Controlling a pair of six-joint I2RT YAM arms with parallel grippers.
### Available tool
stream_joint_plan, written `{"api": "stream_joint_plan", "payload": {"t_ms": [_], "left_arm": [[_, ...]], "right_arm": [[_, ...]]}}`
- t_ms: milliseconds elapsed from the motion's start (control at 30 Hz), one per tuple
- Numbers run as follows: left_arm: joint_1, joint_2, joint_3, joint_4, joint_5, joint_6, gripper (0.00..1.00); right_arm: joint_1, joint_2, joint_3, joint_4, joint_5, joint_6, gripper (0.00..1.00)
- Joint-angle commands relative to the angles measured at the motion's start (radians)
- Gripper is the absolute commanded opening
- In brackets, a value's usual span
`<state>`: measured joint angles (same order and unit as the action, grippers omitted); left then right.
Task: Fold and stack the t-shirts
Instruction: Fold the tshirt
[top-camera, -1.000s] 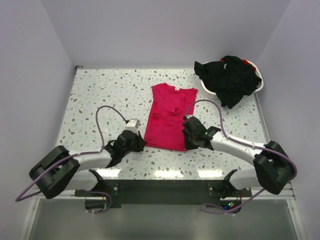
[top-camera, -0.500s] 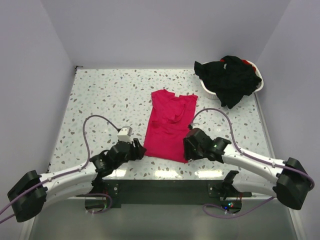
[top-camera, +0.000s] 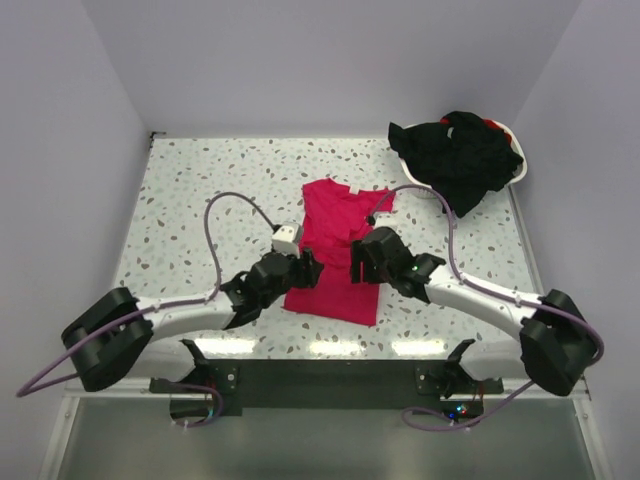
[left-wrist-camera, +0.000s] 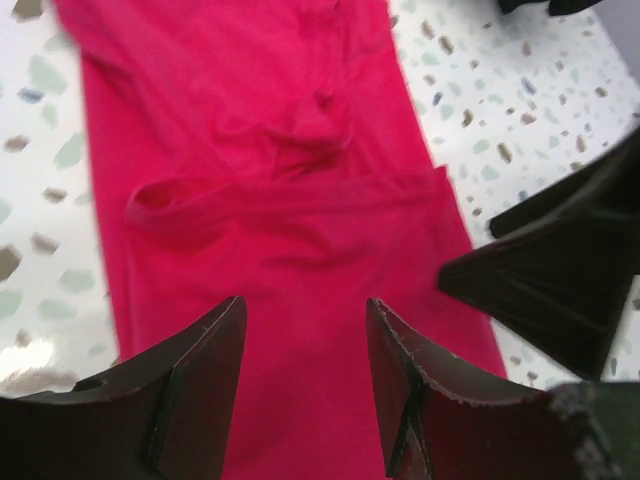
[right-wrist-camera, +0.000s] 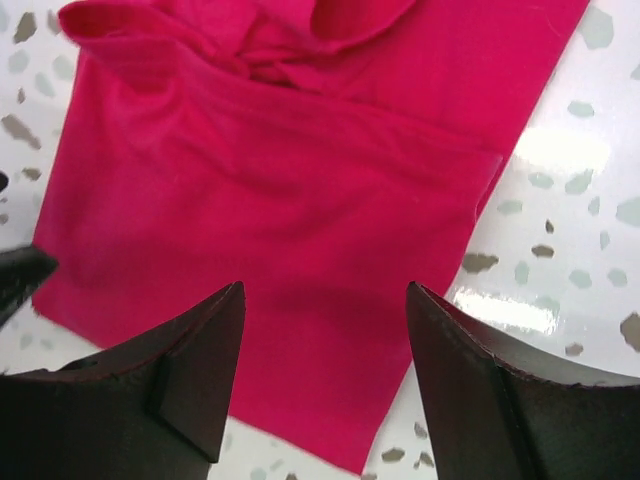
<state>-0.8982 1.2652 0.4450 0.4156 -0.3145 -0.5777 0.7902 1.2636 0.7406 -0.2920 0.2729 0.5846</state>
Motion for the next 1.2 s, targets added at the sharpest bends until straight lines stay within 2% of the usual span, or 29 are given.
{"api": "stream_joint_plan", "payload": {"t_ms": [0,67,200,333,533,733,933,1033,1133,1167], "left_arm": [[0.010,0.129,0.093,0.256,0.072,0.105,0.56],[0.022,0.195,0.113,0.331,0.112,0.113,0.55],[0.050,0.348,0.132,0.373,0.140,0.087,0.53],[0.054,0.416,0.092,0.387,0.115,0.070,0.53],[0.058,0.456,0.029,0.348,0.075,0.013,0.53],[0.051,0.382,-0.051,0.272,0.071,-0.060,0.53],[-0.005,0.297,-0.120,0.227,0.080,-0.117,0.53],[-0.024,0.206,-0.138,0.175,0.062,-0.128,0.54],[-0.022,0.048,-0.131,0.063,-0.009,-0.105,0.57],[-0.022,-0.049,-0.120,-0.034,-0.058,-0.082,0.61]], "right_arm": [[-0.048,0.098,0.058,0.169,-0.040,-0.052,0.69],[-0.062,0.146,0.068,0.211,-0.066,-0.061,0.69],[-0.075,0.246,0.080,0.255,-0.080,-0.075,0.69],[-0.075,0.324,0.068,0.266,-0.089,-0.063,0.68],[-0.074,0.344,0.020,0.238,-0.127,-0.039,0.67],[-0.029,0.286,-0.072,0.209,-0.141,0.029,0.66],[0.029,0.198,-0.136,0.174,-0.146,0.086,0.66],[0.038,0.149,-0.109,0.125,-0.150,0.075,0.66],[0.038,0.096,-0.023,0.065,-0.112,0.032,0.68],[0.037,0.089,0.005,0.060,-0.106,0.017,0.69]]}}
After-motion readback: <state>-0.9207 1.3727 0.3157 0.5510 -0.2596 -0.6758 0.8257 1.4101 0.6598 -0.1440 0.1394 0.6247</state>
